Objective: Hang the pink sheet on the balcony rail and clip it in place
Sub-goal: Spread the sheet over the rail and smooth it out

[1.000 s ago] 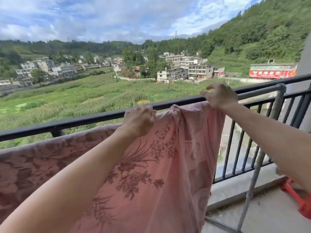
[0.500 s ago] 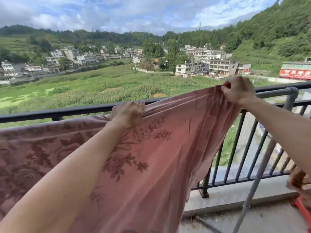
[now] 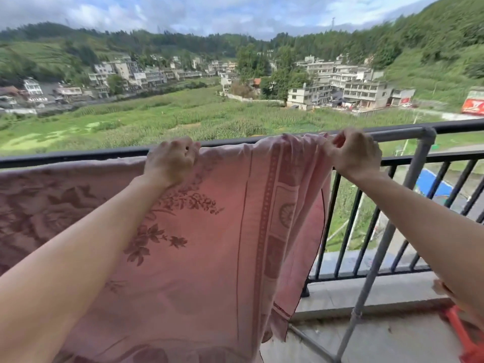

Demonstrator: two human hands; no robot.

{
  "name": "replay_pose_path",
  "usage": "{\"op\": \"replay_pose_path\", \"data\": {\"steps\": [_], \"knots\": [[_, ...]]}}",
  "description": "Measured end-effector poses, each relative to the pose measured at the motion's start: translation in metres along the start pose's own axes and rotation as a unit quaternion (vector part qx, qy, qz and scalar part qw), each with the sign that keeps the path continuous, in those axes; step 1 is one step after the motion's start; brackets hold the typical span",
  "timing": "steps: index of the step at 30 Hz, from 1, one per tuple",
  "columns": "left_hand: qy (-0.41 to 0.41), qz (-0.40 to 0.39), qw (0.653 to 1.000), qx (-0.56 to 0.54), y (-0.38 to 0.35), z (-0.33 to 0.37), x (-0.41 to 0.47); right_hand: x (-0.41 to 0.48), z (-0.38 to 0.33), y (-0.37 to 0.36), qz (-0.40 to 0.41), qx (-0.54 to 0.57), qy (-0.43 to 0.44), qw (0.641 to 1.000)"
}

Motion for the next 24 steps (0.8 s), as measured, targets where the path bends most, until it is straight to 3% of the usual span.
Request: {"op": "replay_pose_path", "data": {"steps": [3,7,11,14,16,18,20,24], "knots": [[-0.116,-0.021,0.992,-0.043,-0.007,0.04,-0.014,-0.036,0.0,-0.013,-0.051,0.0,-0.079,0.996],[-0.145,0.045,0.979,-0.137,0.009,0.029,-0.015,-0.065,-0.033,-0.02,-0.075,0.151,-0.077,0.983],[-0.117,0.054,0.983,-0.132,0.032,0.003,-0.002,-0.03,-0.075,0.016,0.006,0.248,-0.073,0.966],[-0.009,0.092,0.992,-0.086,0.048,-0.029,0.022,0.033,-0.079,0.037,0.066,0.26,-0.181,0.946],[0.064,0.073,0.993,-0.069,0.057,-0.051,0.035,0.07,-0.076,0.045,0.08,0.229,-0.224,0.944],[0.094,-0.01,0.995,-0.036,0.056,-0.06,0.038,0.088,-0.077,0.042,0.018,0.135,-0.238,0.962],[0.067,-0.105,0.992,-0.02,0.049,-0.049,0.03,0.078,-0.088,0.033,-0.076,-0.013,-0.212,0.974],[-0.023,-0.195,0.975,-0.102,0.049,-0.003,-0.003,0.02,-0.099,0.009,-0.282,-0.122,-0.153,0.939]]}}
Point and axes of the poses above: each hand's wrist, its own x-axis towards the middle knuckle, its own y-axis out of the back of the hand, z = x × y, the point moved 4 cm from there along x, towards the middle knuckle, and after that the axes turned 3 degrees about z, right-handed, at the moved point
